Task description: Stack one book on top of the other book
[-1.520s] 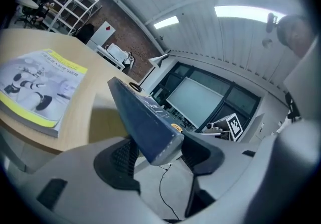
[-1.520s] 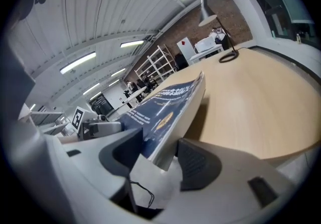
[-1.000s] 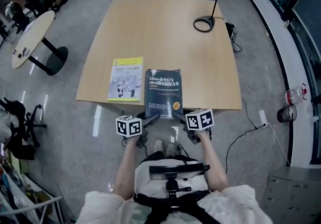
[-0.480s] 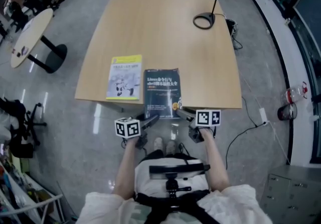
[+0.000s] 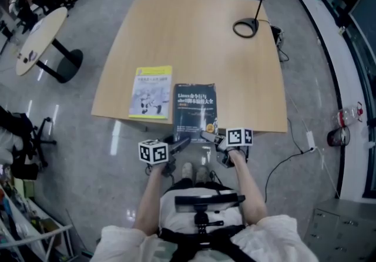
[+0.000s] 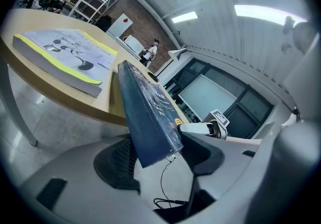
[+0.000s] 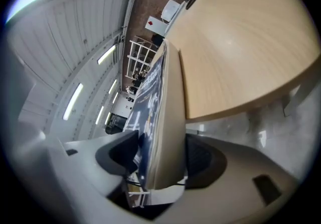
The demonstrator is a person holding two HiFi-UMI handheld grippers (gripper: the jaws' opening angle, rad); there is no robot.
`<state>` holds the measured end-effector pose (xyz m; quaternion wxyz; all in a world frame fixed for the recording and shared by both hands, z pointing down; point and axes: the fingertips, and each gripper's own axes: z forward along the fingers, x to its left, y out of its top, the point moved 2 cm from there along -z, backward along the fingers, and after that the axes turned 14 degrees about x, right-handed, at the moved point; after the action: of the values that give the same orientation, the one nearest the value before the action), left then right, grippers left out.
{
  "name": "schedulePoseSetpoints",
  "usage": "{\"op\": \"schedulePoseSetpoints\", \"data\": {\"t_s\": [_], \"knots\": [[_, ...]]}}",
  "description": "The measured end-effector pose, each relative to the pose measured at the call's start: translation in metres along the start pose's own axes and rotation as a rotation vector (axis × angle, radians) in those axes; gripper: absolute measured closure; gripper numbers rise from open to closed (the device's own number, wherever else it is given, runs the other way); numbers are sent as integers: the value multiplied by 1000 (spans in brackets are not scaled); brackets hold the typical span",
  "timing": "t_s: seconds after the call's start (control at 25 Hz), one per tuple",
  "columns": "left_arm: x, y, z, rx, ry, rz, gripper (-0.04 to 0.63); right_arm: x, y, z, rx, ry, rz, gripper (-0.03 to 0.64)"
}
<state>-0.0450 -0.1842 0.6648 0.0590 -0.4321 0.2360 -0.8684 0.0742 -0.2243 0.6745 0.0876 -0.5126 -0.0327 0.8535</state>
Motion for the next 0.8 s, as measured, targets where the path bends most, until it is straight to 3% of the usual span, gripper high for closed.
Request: {"op": "schedulePoseSetpoints", "data": {"t_s": [0.16, 0.32, 0.8], "knots": [[0, -2, 0, 5, 30, 35, 330, 9, -1, -4, -28, -68, -121, 383], [2, -1, -3, -20, 64, 79, 330, 19, 0, -6, -60, -139, -231, 387], [-22, 17, -29, -122, 52, 176, 330, 60, 5, -15, -110, -156, -411, 388]]}}
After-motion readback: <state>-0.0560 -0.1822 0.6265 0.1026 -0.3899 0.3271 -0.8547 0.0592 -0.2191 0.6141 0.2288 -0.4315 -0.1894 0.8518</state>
